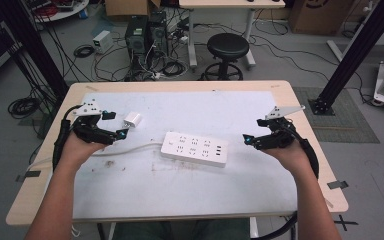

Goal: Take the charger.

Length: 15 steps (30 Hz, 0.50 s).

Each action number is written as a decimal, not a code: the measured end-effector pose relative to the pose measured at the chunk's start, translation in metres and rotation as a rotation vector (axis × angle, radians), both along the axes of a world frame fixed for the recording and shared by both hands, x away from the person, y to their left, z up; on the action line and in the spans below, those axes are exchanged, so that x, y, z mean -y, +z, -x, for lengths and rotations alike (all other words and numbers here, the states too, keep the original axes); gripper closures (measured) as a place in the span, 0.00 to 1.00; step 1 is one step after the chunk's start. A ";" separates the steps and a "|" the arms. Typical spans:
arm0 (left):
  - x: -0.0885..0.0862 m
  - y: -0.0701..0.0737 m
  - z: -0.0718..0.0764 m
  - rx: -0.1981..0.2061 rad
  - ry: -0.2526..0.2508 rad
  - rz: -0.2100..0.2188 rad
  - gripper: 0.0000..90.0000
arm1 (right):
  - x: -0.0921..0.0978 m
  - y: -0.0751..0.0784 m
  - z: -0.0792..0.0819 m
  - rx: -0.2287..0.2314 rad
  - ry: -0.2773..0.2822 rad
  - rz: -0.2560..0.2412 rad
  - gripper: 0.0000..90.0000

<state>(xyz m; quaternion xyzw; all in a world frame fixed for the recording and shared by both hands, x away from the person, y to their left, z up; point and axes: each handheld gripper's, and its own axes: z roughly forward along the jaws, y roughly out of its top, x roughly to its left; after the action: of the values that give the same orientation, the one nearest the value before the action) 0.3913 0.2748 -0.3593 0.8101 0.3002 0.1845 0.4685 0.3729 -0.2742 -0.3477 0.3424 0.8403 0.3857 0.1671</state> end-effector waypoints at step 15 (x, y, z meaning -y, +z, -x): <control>0.009 -0.005 -0.044 -0.045 0.108 -0.048 0.17 | -0.008 0.001 0.000 -0.001 -0.005 0.008 0.21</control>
<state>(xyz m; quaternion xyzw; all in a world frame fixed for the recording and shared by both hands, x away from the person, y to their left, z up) 0.4352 0.2655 -0.3638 0.8078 0.3493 0.1983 0.4315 0.3724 -0.2662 -0.3468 0.3443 0.8409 0.3818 0.1688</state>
